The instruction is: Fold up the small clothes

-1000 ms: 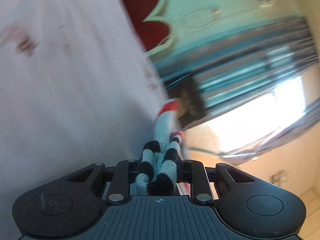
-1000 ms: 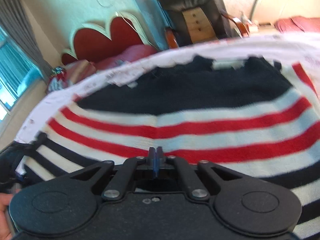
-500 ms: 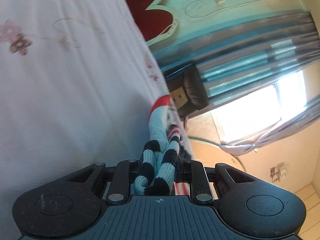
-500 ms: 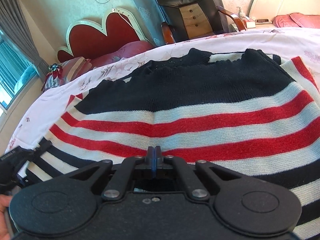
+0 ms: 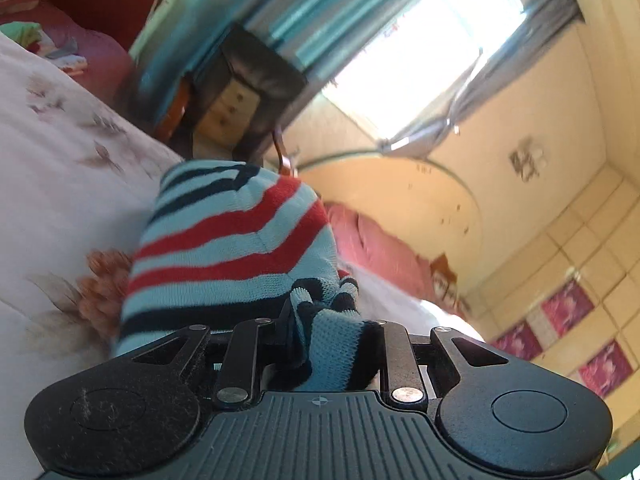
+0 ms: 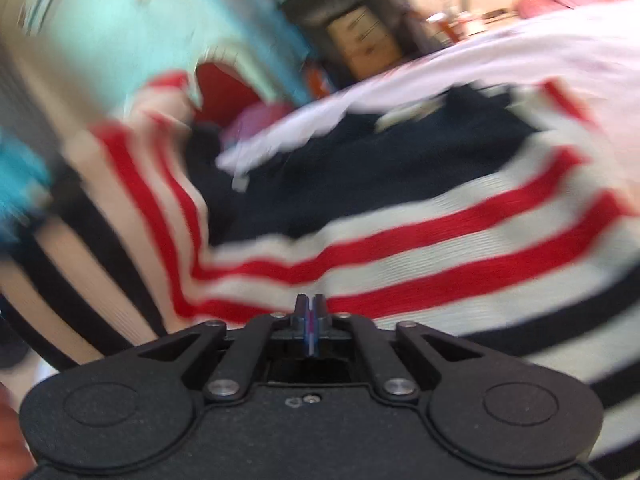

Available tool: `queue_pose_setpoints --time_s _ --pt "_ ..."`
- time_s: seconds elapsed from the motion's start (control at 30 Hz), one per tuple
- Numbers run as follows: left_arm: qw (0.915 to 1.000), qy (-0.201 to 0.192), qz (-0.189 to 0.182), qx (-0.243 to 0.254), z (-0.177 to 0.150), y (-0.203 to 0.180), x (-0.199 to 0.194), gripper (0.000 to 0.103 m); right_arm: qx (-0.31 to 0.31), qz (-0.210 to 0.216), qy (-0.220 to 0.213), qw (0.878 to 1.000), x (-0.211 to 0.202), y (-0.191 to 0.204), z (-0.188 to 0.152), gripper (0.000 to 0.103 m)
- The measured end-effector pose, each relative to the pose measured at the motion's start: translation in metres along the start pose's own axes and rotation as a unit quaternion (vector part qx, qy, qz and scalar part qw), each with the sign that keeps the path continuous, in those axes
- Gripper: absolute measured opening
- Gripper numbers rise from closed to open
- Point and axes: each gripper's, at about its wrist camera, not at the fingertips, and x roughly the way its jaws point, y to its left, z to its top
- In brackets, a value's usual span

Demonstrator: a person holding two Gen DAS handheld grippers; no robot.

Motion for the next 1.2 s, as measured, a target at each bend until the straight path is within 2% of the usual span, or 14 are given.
queue_pose_setpoints --time_s 0.1,0.17,0.2,0.23,0.3,0.37,0.47,0.53,0.6,0.7,0.87,1.07,1.13,1.2 --pt "0.9967 0.072 0.024 0.029 -0.034 -0.02 0.042 0.022 0.058 -0.009 -0.026 0.998 -0.04 -0.042 0.006 0.015" --pt "0.9917 0.087 0.049 0.082 -0.055 -0.036 0.054 0.024 0.087 -0.018 -0.036 0.995 -0.064 -0.069 0.008 0.024" --pt "0.9899 0.087 0.045 0.102 -0.059 -0.045 0.052 0.038 0.103 -0.019 -0.043 0.994 -0.075 -0.081 0.009 0.03" --pt "0.9894 0.097 0.02 0.106 -0.06 -0.051 0.047 0.062 0.117 -0.016 -0.05 0.992 -0.085 -0.09 0.01 0.033" --pt "0.9891 0.087 -0.025 0.116 -0.053 -0.065 0.019 0.074 0.139 -0.004 -0.064 0.988 -0.099 -0.102 0.01 0.039" --pt "0.99 0.053 -0.029 0.127 -0.036 -0.064 -0.019 0.074 0.155 0.009 -0.067 0.986 -0.107 -0.106 0.01 0.045" --pt "0.9944 -0.002 0.026 0.103 0.0 -0.023 -0.059 0.074 0.15 0.031 -0.046 0.987 -0.106 -0.099 0.013 0.05" --pt "0.9929 -0.006 0.082 0.086 0.02 0.013 -0.063 0.073 0.139 0.047 -0.023 0.989 -0.097 -0.088 0.015 0.06" --pt "0.9924 0.011 0.108 0.059 0.028 0.047 -0.061 0.073 0.131 0.054 -0.001 0.99 -0.086 -0.079 0.017 0.063" --pt "0.9909 0.049 0.117 0.046 0.022 0.074 -0.051 0.073 0.122 0.051 0.025 0.991 -0.067 -0.06 0.02 0.065" --pt "0.9936 0.041 0.105 0.009 0.003 0.081 -0.042 0.074 0.132 0.05 0.057 0.988 -0.038 -0.054 0.036 0.065" --pt "0.9934 0.045 0.104 0.017 0.0 0.08 -0.03 0.074 0.142 0.062 0.091 0.984 -0.015 -0.05 0.044 0.066" --pt "0.9935 0.046 0.103 0.014 0.0 0.082 -0.028 0.074 0.089 0.026 0.087 0.992 -0.011 -0.035 0.043 0.042" --pt "0.994 0.045 0.099 0.01 -0.001 0.083 -0.028 0.074 0.008 -0.014 0.08 0.997 -0.01 -0.016 0.04 0.027"
